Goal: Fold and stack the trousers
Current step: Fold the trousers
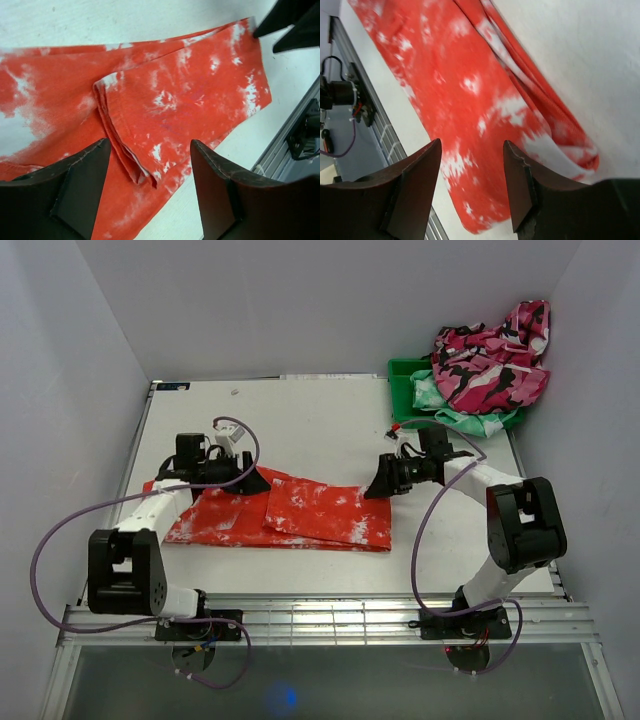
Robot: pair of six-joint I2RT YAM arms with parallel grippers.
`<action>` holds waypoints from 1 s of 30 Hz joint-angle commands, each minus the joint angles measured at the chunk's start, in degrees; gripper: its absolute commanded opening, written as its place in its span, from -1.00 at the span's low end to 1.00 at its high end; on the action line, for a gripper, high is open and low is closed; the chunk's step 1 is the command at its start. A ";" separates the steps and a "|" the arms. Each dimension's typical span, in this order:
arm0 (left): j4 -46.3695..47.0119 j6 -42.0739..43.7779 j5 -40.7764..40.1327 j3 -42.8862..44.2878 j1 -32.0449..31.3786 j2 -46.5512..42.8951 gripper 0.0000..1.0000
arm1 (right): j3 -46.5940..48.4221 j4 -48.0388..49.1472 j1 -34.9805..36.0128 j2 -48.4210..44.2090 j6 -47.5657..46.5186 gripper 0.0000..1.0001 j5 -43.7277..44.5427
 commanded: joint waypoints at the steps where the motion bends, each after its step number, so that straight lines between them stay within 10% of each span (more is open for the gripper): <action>1: 3.78 -7.94 -6.12 0.41 -0.88 4.86 0.52 | -1.68 -2.82 -1.75 -1.14 -3.31 0.21 4.62; 20: -0.27 -7.59 -11.41 -0.47 -8.53 16.39 0.07 | -3.63 -3.17 -5.10 2.12 -2.43 0.35 6.75; 30: -6.95 -8.29 -8.95 1.73 -8.61 8.67 -1.00 | -2.92 -4.40 -5.18 -1.48 -3.31 0.37 6.84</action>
